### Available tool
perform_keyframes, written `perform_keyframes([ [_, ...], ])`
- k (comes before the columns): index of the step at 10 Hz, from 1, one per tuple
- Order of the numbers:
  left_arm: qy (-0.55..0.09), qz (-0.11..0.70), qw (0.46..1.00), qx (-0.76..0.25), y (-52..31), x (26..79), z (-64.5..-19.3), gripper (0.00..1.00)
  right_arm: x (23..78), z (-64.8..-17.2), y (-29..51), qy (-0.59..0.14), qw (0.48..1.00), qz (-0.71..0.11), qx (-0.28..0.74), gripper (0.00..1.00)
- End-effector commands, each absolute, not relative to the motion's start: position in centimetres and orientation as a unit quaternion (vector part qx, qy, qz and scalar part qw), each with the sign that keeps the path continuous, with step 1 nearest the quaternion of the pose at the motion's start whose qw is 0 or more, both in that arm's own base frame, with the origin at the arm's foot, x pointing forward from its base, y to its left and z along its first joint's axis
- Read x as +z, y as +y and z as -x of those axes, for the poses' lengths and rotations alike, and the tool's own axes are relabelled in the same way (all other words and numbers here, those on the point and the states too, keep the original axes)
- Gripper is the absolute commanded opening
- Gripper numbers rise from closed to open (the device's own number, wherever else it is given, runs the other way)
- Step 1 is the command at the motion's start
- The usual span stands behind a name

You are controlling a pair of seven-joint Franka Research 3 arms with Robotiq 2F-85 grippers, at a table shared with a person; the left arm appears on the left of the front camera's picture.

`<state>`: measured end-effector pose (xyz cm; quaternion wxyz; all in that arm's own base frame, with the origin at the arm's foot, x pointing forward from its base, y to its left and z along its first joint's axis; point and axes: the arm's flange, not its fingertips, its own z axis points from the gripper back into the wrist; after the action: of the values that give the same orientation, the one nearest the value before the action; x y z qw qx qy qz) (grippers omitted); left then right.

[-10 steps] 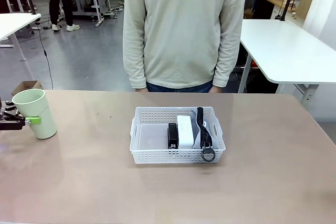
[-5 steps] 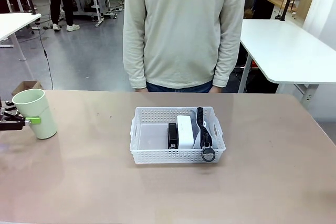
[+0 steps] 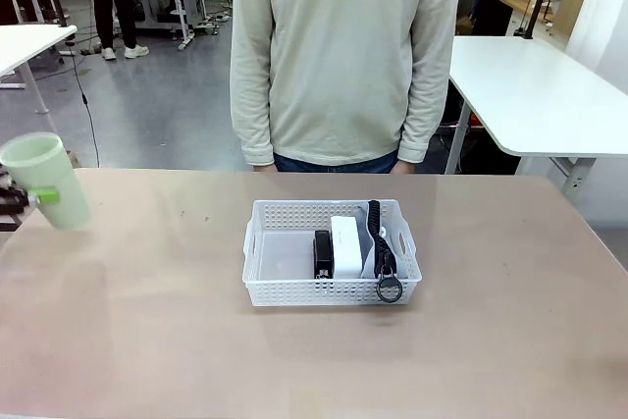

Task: Efficiently arrange items inside the basket to fit them all.
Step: Pick up the Reusable plastic cup and place it inside the Organizing basket.

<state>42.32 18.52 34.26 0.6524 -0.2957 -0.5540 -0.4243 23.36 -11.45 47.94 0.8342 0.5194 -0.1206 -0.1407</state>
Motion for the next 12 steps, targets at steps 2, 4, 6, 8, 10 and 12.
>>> perform_keyframes([
  [2,-0.547,0.286,0.676,-0.402,15.0,44.5,-39.7,0.28,47.8,-23.3,-11.6,-0.126,0.837,-0.516,-0.13,1.0],
  [4,-0.557,0.293,0.678,-0.38,14.3,47.5,-38.7,0.81,47.8,-23.3,-11.6,-0.126,0.837,-0.516,-0.13,1.0],
  [6,-0.567,0.285,0.666,-0.393,14.9,48.0,-39.3,0.81,47.8,-23.3,-11.6,-0.126,0.837,-0.516,-0.13,1.0],
  [8,-0.567,0.285,0.666,-0.393,14.9,48.0,-39.3,0.81,47.8,-23.3,-11.6,-0.126,0.837,-0.516,-0.13,1.0],
  [10,-0.567,0.285,0.666,-0.393,14.9,48.0,-39.3,0.81,47.8,-23.3,-11.6,-0.126,0.837,-0.516,-0.13,1.0],
  [12,-0.526,0.34,0.677,-0.386,12.6,48.1,-38.7,0.88,47.8,-23.3,-11.6,-0.126,0.837,-0.516,-0.13,1.0],
])
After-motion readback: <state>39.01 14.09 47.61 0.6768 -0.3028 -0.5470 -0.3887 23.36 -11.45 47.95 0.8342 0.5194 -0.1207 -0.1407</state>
